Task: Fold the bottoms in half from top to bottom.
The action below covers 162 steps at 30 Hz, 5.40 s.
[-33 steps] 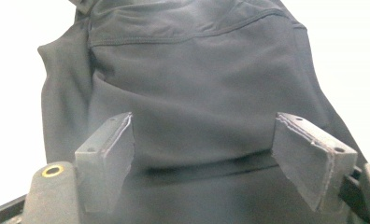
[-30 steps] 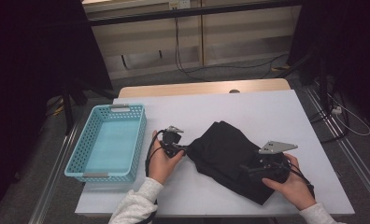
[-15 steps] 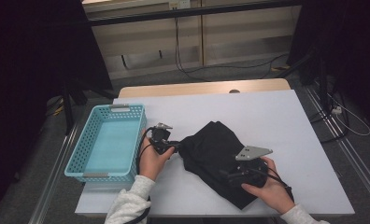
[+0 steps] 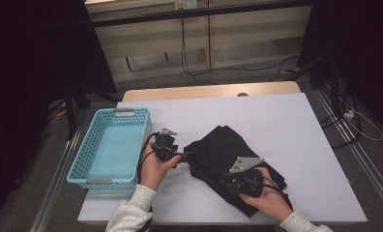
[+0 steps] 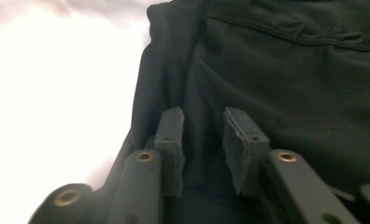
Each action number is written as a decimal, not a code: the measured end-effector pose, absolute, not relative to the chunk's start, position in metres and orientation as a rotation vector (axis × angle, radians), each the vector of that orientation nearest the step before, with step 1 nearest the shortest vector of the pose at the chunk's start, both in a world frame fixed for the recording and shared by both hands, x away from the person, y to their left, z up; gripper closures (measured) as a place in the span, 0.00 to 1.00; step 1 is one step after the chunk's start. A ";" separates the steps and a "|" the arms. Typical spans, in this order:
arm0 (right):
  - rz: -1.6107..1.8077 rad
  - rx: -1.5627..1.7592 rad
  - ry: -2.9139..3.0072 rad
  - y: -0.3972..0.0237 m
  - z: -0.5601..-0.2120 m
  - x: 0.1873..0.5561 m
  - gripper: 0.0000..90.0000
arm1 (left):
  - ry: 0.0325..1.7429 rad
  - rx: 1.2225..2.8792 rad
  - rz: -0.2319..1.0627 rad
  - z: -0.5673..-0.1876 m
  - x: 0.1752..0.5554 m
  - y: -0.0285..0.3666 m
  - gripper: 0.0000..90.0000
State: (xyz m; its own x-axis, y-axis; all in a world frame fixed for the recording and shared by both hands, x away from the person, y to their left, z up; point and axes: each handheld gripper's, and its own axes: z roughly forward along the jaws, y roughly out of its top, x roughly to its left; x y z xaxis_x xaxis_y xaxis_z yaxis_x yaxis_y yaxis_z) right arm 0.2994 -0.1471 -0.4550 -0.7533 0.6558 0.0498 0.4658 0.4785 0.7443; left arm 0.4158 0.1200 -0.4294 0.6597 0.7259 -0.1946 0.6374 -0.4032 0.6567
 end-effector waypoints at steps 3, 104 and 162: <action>1.142 0.960 2.493 -0.148 -0.454 0.301 0.93 | 1.045 2.149 0.160 -0.429 0.416 0.121 0.31; 1.267 1.005 2.411 -0.209 -0.416 0.272 0.97 | 1.023 2.115 0.117 -0.425 0.423 0.120 0.21; 1.049 1.264 2.265 -0.256 -0.438 0.306 0.68 | 1.014 2.140 0.132 -0.428 0.415 0.122 0.19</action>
State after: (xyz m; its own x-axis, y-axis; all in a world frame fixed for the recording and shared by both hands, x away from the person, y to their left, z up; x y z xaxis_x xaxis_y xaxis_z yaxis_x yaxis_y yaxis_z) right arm 0.3055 -0.2561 -0.4379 -0.5453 0.8364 0.0560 0.5836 0.3308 0.7416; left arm 0.4150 0.1221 -0.4283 0.6805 0.7017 -0.2110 0.6240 -0.4039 0.6689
